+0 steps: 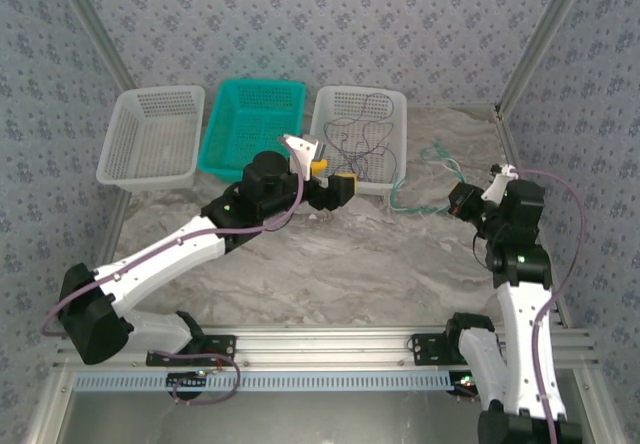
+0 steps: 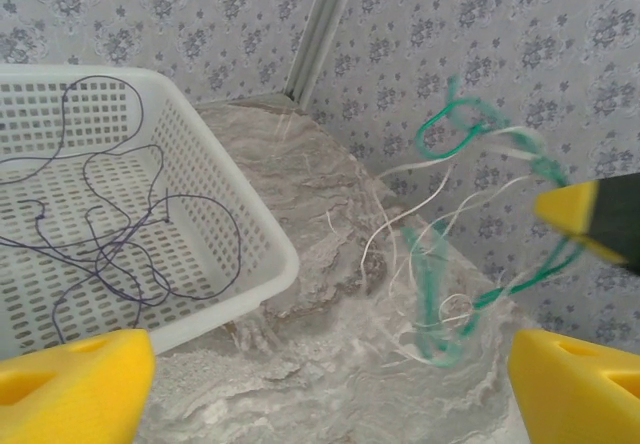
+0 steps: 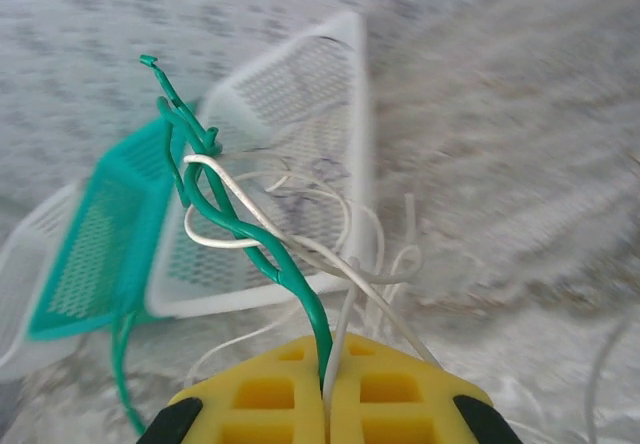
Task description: Untangle the cables
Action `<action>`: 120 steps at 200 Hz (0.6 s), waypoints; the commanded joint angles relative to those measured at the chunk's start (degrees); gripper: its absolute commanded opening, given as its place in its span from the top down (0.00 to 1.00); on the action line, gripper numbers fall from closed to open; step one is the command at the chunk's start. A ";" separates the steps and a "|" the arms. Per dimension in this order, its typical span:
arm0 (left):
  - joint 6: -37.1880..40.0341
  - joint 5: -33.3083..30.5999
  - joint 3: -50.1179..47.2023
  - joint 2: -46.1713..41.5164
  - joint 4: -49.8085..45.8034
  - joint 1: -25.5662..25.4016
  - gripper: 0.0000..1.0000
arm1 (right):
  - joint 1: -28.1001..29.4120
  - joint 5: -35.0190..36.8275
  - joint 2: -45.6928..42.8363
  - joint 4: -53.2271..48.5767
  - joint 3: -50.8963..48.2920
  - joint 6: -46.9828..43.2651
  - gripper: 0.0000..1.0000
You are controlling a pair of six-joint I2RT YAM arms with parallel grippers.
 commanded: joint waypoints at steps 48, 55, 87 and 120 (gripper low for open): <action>21.09 0.65 -2.52 -6.52 -5.27 0.47 0.08 | 11.91 -15.37 3.21 -4.03 11.42 -9.70 1.00; 22.16 1.43 -3.16 -6.84 -5.33 0.96 0.08 | 13.57 -15.65 4.05 -4.18 12.11 -10.35 1.00; 25.09 8.61 -3.41 -7.00 -5.65 1.65 0.08 | 21.88 -17.36 7.84 -5.34 14.52 -14.04 1.00; 25.67 7.73 -3.86 -5.47 -5.00 1.89 0.12 | 27.91 -16.58 9.74 -4.55 14.97 -14.83 1.00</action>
